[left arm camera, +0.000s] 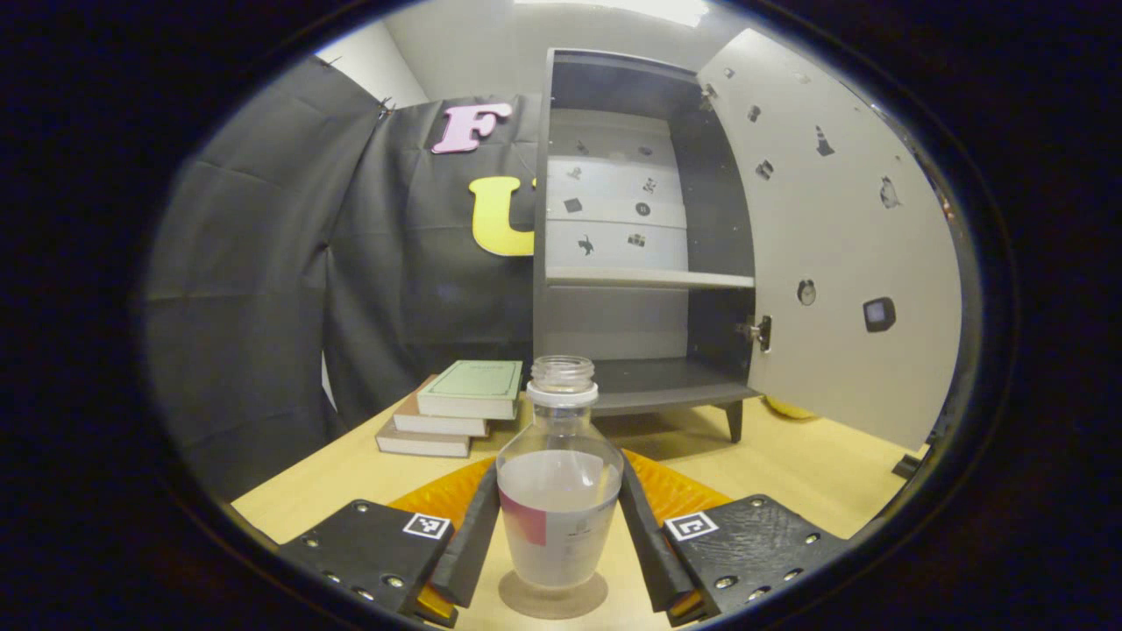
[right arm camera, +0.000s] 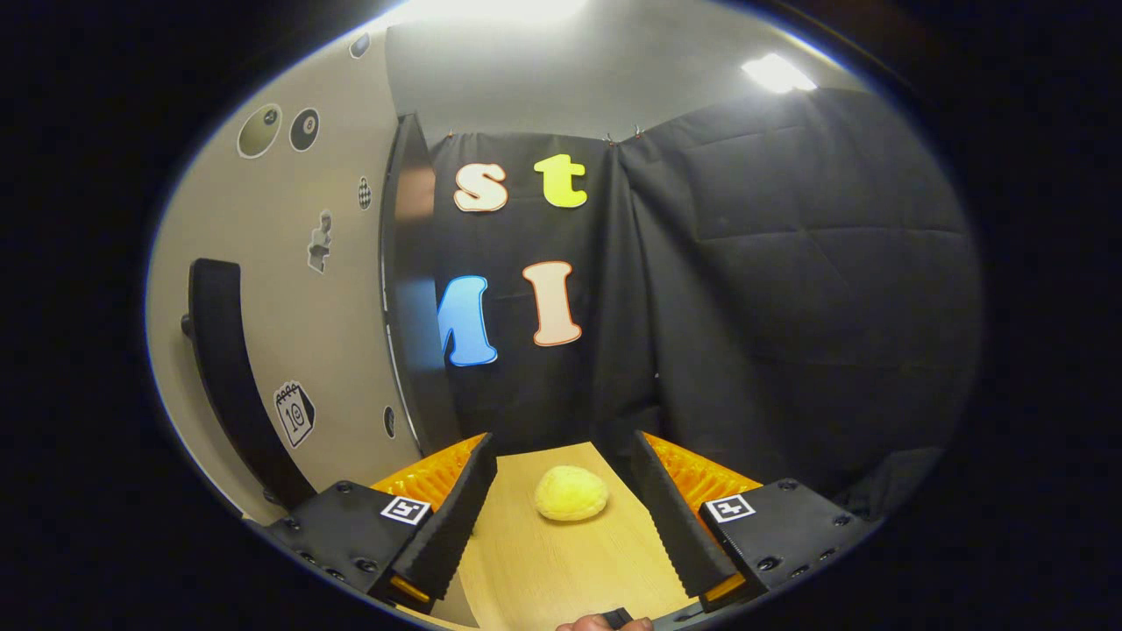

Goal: Open the cabinet door with the right hand, grasp the bottle in the cabinet with the left hand and place it on the coaster, then close the cabinet door with the right hand.

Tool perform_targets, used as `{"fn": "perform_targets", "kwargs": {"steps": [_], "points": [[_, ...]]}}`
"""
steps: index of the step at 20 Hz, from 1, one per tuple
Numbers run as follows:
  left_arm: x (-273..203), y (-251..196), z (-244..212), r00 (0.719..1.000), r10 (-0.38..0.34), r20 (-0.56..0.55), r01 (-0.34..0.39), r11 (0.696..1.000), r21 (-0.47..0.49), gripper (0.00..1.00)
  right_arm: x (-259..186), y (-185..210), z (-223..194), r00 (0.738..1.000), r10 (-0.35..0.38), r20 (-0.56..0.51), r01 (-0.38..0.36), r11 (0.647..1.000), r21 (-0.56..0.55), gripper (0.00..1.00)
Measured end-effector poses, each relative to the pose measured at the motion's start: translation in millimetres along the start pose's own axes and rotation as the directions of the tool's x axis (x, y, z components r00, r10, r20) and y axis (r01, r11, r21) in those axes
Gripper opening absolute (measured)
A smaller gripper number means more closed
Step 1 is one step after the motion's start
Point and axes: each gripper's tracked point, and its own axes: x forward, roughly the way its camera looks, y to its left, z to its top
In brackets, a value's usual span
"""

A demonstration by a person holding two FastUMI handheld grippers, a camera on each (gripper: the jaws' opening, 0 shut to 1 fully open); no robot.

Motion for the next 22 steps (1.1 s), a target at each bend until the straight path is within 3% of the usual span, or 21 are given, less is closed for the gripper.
{"fn": "perform_targets", "kwargs": {"steps": [6,7,8,12,14,17,18,20,22], "points": [[-2,8,-48,0.998,0.017,-0.063,-0.02,0.999,-0.038,0.75,2,-1,-15,0.999,-0.03,-0.045,0.03,1.0,-0.003,0.98],[-6,7,-57,0.997,0.019,-0.074,-0.021,0.999,-0.036,0.71,2,0,-20,0.998,-0.032,-0.058,0.033,0.999,0.005,0.98],[-8,6,-55,0.998,0.017,-0.067,-0.019,0.999,-0.033,0.77,2,1,-23,0.997,-0.032,-0.069,0.033,0.999,0.015,0.98],[-14,2,-58,0.997,-0.003,-0.08,0.001,1.0,-0.015,0.79,1,6,-26,0.997,-0.029,-0.072,0.031,0.999,0.019,0.98],[-14,3,-57,0.996,-0.012,-0.089,0.01,1.0,-0.019,0.74,0,9,-28,0.997,-0.024,-0.073,0.025,1.0,0.005,0.98],[-12,4,-67,0.991,-0.016,-0.136,0.014,1.0,-0.016,0.8,-3,17,-26,0.997,0.001,-0.071,0.0,1.0,0.015,0.98],[-13,2,-69,0.989,-0.025,-0.145,0.022,0.999,-0.026,0.72,-2,16,-23,0.998,-0.002,-0.062,0.002,1.0,0.006,0.98],[-14,-1,-62,0.989,-0.033,-0.141,0.031,0.999,-0.018,0.83,-2,14,-23,0.998,-0.006,-0.057,0.006,1.0,-0.005,0.98],[-16,-3,-52,0.991,-0.04,-0.127,0.041,0.999,0.004,0.83,-4,15,-27,0.998,-0.001,-0.064,0.001,1.0,0.006,0.98]]}}
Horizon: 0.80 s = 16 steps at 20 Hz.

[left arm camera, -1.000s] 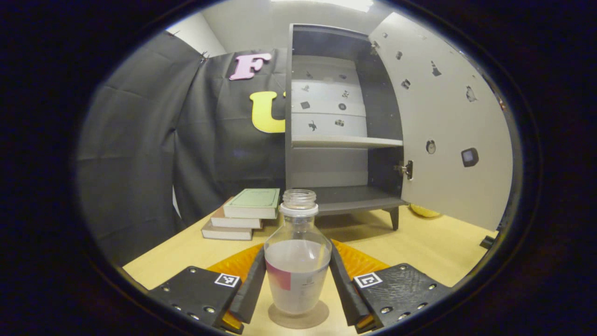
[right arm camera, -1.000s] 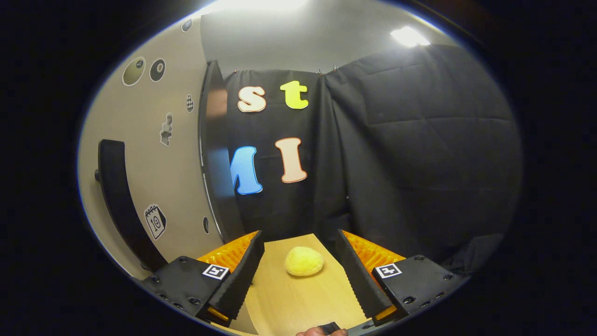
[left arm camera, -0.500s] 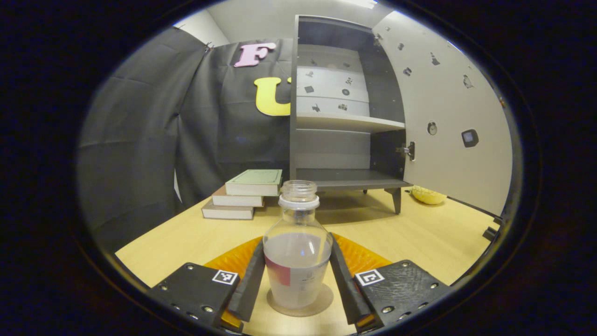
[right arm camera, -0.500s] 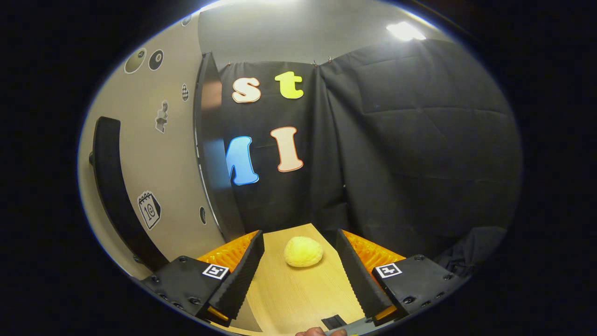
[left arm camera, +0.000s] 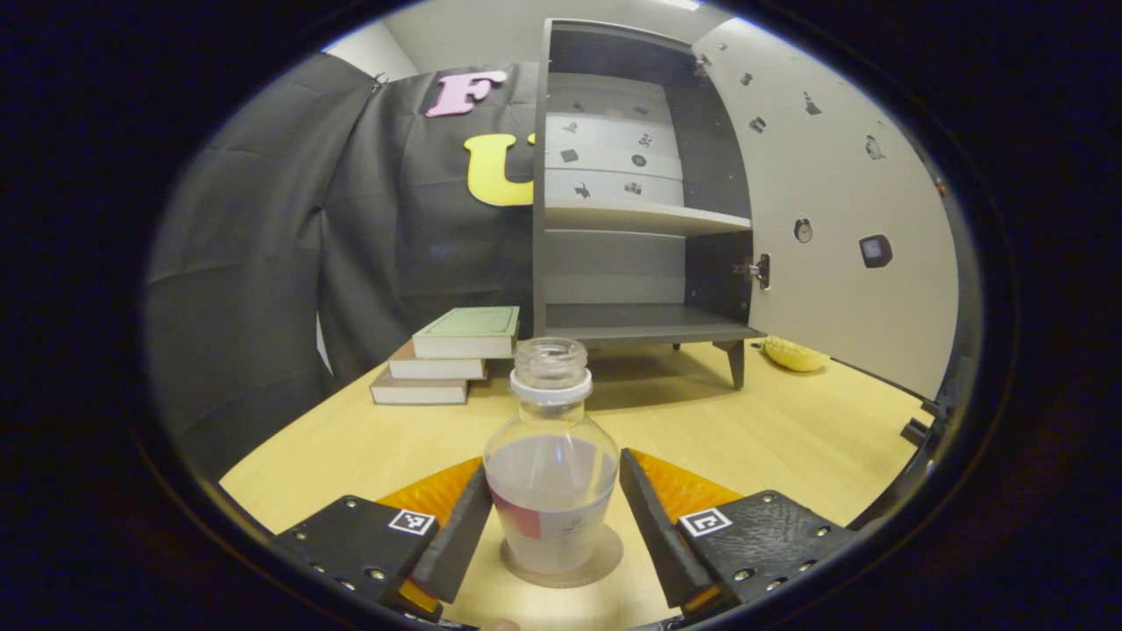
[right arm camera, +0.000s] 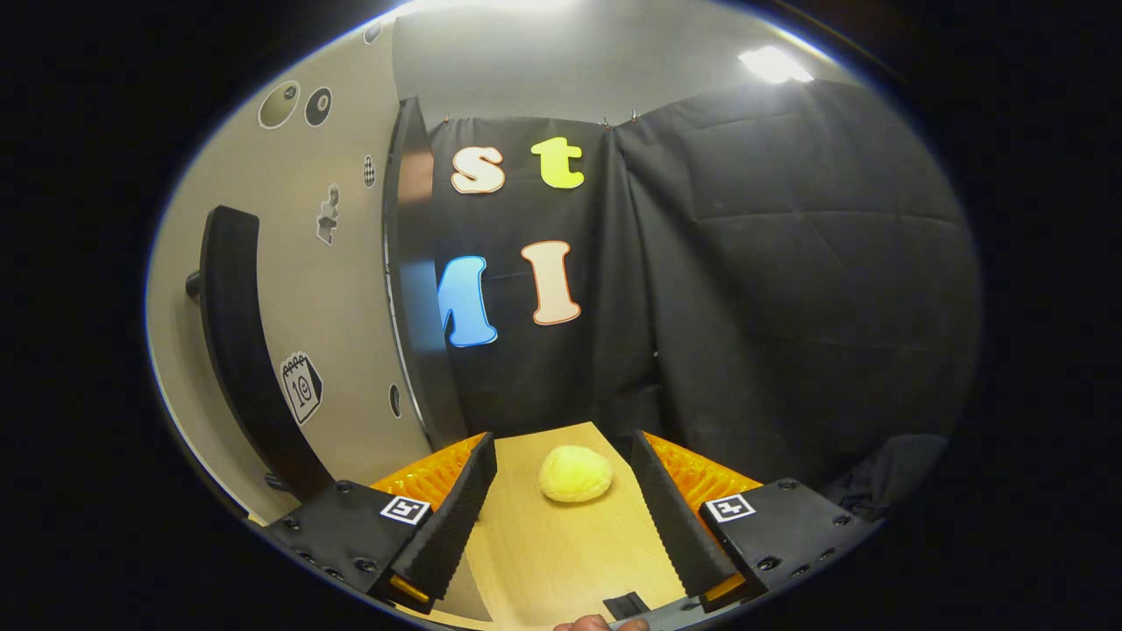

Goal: Open the cabinet door with the right hand, grasp the bottle in the cabinet with the left hand and place it on the coaster, then close the cabinet door with the right hand.

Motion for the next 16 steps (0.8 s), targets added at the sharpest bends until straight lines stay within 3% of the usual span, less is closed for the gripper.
{"fn": "perform_targets", "kwargs": {"steps": [9,10,16], "points": [[-22,9,56,0.999,0.031,0.044,-0.032,0.999,0.023,0.86,-3,-10,0,1.0,0.002,-0.001,-0.002,1.0,-0.002,0.98],[-27,8,65,0.998,0.035,0.05,-0.037,0.999,0.035,0.82,-2,-12,3,1.0,0.004,0.005,-0.004,1.0,0.001,0.98],[-75,-18,122,0.992,0.084,0.091,-0.088,0.995,0.045,0.86,11,-10,19,0.997,0.064,0.033,-0.064,0.998,0.013,0.98]]}}
